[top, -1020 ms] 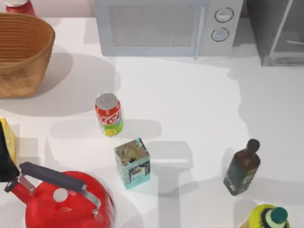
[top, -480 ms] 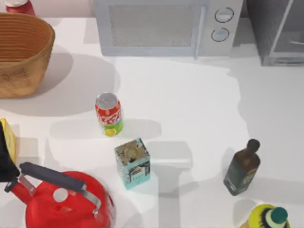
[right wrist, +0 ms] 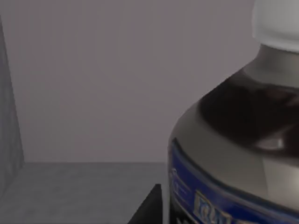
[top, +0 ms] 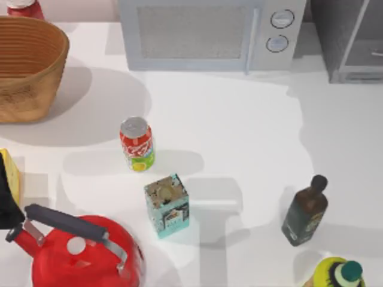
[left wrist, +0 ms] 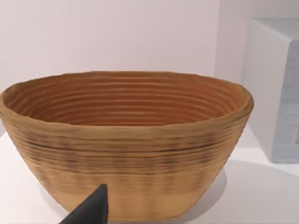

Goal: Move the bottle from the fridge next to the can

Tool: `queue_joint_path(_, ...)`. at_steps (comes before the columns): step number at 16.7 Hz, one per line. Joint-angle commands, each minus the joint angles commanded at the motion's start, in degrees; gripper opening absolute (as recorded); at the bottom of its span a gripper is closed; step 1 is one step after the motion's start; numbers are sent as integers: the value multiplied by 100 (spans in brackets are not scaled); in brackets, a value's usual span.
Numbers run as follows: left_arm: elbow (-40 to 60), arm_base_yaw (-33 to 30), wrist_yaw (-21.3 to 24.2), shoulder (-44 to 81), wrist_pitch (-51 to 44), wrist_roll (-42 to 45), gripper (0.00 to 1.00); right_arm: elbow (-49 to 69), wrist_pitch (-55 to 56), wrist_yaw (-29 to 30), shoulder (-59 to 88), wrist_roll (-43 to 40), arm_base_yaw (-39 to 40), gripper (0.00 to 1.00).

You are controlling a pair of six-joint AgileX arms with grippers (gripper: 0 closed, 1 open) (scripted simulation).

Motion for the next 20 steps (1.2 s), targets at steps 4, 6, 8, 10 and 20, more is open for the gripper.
queue_joint_path(4,0,0,0,0,0,0,100,0,0,0,0,0,0,0)
queue_joint_path(6,0,0,0,0,0,0,100,0,0,0,0,0,0,0)
queue_joint_path(8,0,0,0,0,0,0,100,0,0,0,0,0,0,0)
queue_joint_path(10,0,0,0,0,0,0,100,-4,0,-2,-8,8,-17,0)
queue_joint_path(20,0,0,0,0,0,0,100,257,-928,-12,-676,15,-18,0)
